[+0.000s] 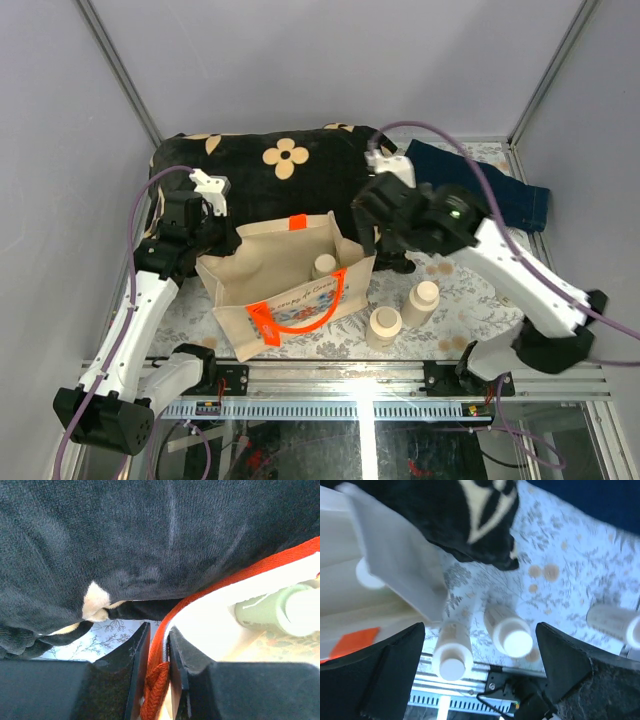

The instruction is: Place the personal care products into the canvas bag

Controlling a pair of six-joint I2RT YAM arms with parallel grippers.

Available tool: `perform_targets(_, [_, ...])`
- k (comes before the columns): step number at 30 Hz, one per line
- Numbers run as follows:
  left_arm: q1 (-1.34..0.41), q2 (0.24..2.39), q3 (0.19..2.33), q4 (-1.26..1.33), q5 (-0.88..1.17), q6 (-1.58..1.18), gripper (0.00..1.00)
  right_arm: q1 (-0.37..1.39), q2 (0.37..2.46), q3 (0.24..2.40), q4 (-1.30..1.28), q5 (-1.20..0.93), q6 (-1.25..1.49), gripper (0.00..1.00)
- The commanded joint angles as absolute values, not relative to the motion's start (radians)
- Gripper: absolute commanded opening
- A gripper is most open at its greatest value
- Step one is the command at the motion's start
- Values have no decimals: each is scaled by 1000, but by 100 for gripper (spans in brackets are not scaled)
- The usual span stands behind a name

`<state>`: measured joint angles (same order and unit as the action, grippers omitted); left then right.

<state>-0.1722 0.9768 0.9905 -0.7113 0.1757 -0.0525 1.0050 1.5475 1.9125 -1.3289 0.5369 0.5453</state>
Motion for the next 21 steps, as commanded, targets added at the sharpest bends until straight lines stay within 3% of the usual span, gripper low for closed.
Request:
perform_targets(1, [-163,965,999,-649,145,-48,18,889,1393,1731,-1385,512,725,99])
perform_targets(8, [-164,956,966,-633,178,-60,18,748,1231,1389,-1297,363,793,99])
perform_targets(21, [-164,966,964,-618,189,-37,17,713,1115,1072,-1103,262,818,99])
